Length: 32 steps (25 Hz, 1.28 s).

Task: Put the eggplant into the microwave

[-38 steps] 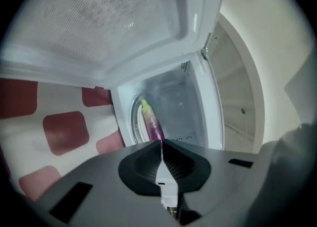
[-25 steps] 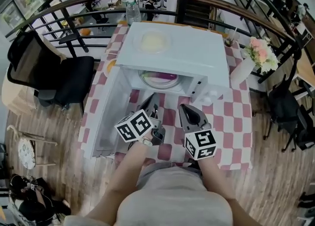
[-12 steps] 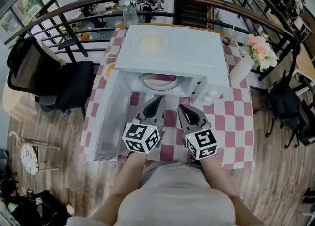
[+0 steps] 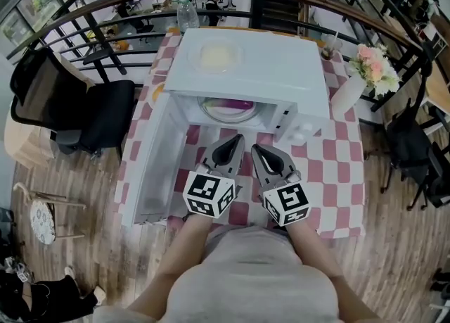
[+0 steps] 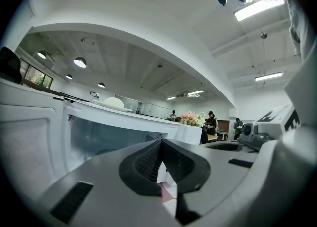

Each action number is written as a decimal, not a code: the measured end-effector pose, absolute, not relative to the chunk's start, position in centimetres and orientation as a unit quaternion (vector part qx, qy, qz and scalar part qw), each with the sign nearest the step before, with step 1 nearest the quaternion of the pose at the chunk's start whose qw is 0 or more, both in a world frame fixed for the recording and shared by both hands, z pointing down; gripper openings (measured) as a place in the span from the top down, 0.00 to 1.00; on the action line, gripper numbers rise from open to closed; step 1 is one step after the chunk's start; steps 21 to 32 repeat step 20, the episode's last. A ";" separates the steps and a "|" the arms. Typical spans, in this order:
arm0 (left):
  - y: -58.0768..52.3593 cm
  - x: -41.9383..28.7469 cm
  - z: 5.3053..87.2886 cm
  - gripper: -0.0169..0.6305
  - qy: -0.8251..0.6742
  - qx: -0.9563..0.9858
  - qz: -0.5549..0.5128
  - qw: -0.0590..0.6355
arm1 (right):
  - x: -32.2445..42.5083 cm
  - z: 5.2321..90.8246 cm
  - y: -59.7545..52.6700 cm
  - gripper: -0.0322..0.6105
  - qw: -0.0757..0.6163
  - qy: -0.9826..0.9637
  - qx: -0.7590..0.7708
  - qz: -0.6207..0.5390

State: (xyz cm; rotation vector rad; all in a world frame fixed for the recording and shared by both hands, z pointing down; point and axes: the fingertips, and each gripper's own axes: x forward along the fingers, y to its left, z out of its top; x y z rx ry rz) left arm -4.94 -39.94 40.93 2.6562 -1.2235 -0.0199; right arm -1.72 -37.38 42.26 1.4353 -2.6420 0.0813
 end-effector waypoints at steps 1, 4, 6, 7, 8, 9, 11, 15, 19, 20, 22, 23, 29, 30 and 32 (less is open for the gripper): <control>-39.9 -4.8 41.0 0.97 -0.415 0.903 -0.005 0.107 | -1.7 42.3 -37.4 0.91 0.067 -0.876 0.477 0.027; -39.7 -4.6 41.2 0.97 -0.414 0.905 0.001 0.104 | -1.4 42.3 -37.4 0.91 0.065 -0.874 0.481 0.028; -39.6 -4.4 41.3 0.97 -0.412 0.905 0.007 0.102 | -1.2 42.2 -37.5 0.91 0.064 -0.872 0.484 0.029; -39.6 -4.3 41.4 0.97 -0.411 0.906 0.009 0.101 | -1.2 42.2 -37.4 0.91 0.063 -0.872 0.484 0.029; -39.5 -4.2 41.4 0.97 -0.410 0.906 0.010 0.100 | -1.2 42.1 -37.4 0.91 0.062 -0.872 0.484 0.029; -39.5 -4.2 41.4 0.97 -0.410 0.907 0.011 0.099 | -1.3 42.0 -37.3 0.91 0.061 -0.873 0.484 0.027; -39.5 -4.2 41.2 0.97 -0.410 0.907 0.010 0.098 | -1.3 41.9 -37.2 0.91 0.060 -0.874 0.482 0.023; -39.4 -4.2 41.1 0.97 -0.411 0.906 0.009 0.099 | -1.3 41.8 -37.1 0.91 0.060 -0.873 0.484 0.023; -38.9 -4.1 41.3 0.97 -0.409 0.907 0.010 0.102 | -1.3 41.8 -36.8 0.91 0.062 -0.871 0.486 0.021; -38.8 -4.1 41.3 0.97 -0.408 0.907 0.011 0.103 | -1.3 41.8 -36.8 0.91 0.062 -0.871 0.486 0.020; -38.8 -4.1 41.3 0.97 -0.408 0.907 0.011 0.103 | -1.3 41.8 -36.8 0.91 0.062 -0.871 0.486 0.020; -38.8 -4.1 41.3 0.97 -0.408 0.907 0.011 0.103 | -1.3 41.8 -36.8 0.91 0.062 -0.871 0.486 0.020; -38.8 -4.1 41.3 0.97 -0.408 0.907 0.011 0.103 | -1.3 41.8 -36.8 0.91 0.062 -0.871 0.486 0.020; -38.8 -4.1 41.3 0.97 -0.408 0.907 0.011 0.103 | -1.3 41.8 -36.8 0.91 0.062 -0.871 0.486 0.020; -38.8 -4.1 41.3 0.97 -0.408 0.907 0.011 0.103 | -1.3 41.8 -36.8 0.91 0.062 -0.871 0.486 0.020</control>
